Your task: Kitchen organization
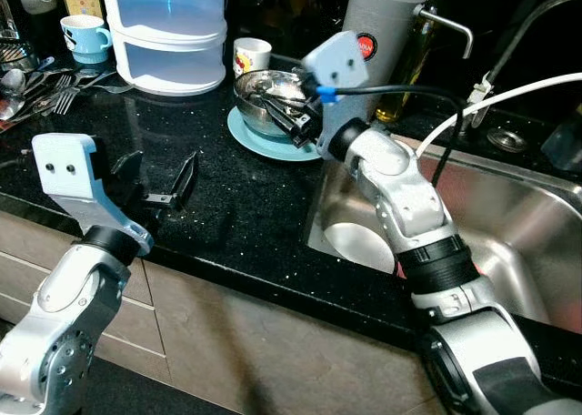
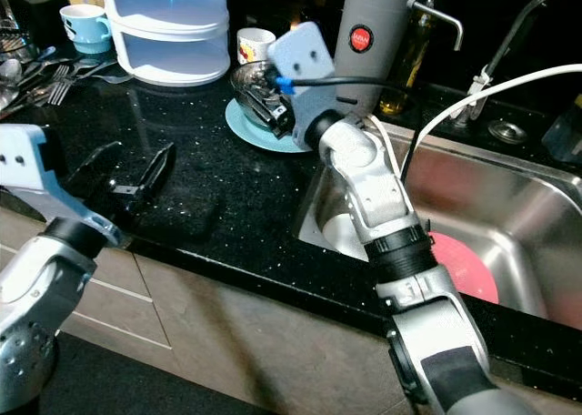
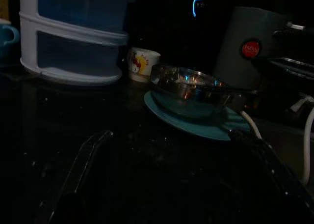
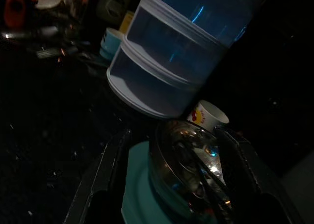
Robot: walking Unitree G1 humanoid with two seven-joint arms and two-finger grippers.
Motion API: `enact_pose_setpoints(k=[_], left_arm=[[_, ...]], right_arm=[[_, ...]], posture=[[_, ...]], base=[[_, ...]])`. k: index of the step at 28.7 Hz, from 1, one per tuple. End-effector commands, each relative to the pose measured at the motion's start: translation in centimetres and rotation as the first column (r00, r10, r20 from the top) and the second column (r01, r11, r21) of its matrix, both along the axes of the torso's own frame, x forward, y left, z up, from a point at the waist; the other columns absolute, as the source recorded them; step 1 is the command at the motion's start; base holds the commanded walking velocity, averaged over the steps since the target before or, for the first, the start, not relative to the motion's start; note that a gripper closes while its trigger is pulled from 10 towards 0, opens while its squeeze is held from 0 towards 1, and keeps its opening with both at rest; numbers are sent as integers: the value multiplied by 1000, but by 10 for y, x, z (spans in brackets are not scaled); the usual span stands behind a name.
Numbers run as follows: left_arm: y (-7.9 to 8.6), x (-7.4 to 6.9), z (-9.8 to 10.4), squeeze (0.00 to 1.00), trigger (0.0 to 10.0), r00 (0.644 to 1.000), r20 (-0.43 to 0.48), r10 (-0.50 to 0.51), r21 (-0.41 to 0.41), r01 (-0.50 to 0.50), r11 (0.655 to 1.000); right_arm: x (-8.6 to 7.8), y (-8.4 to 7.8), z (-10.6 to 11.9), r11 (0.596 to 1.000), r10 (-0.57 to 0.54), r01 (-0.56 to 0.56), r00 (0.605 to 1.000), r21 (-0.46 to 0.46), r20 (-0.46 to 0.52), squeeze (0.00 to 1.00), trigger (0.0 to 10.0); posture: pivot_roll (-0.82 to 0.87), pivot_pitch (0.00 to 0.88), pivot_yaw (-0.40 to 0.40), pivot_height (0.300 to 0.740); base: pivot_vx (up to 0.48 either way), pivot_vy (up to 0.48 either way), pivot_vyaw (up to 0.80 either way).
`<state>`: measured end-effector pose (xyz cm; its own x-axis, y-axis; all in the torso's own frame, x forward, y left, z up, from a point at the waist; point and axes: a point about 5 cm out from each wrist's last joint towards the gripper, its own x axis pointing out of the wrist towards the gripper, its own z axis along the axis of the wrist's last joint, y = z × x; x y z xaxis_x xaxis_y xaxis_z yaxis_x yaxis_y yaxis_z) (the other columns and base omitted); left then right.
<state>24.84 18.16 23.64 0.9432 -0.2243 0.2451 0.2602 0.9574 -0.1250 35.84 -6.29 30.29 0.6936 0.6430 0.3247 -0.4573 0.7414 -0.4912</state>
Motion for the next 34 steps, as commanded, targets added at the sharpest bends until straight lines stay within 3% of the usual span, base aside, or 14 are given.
enact_pose_setpoints(k=[1, 7, 14, 20, 26, 34], left_arm=[[-2, -3, 0, 0, 10000, 1000, -4, -11, 27, 11, 1000], [4, -4, 6, 0, 10000, 1000, 14, 4, 36, -5, 999], [8, -2, 21, 0, 10000, 998, 62, 22, 56, -25, 998], [12, 0, 31, 0, 10000, 995, 88, 45, 73, -51, 996], [12, 1, 35, 0, 10000, 994, 94, 51, 88, -60, 994], [10, 1, 39, 0, 10000, 994, 98, 55, 93, -64, 994]], right_arm=[[-2, 3, 4, 997, 20, -16, 998, -72, 56, 0, 10000], [-8, 13, -10, 968, 87, -58, 990, -244, 107, 0, 10000], [0, 21, -24, 966, 14, 11, 995, -257, 96, 0, 10000], [25, 32, -36, 953, -124, 125, 992, -276, 23, 0, 10000], [38, 31, -38, 930, -213, 207, 977, -303, 15, 0, 10000], [44, 35, -33, 908, -241, 248, 968, -337, 62, 0, 10000]], posture=[[201, 0, -135, 740], [197, 0, -141, 740], [212, 0, -146, 740], [244, 20, -170, 740], [260, 41, -189, 740], [274, 74, -197, 740]], base=[[0, 0, 0], [0, 0, 0], [0, 0, 0], [0, 0, 0], [0, 0, 0], [0, 0, 0]])
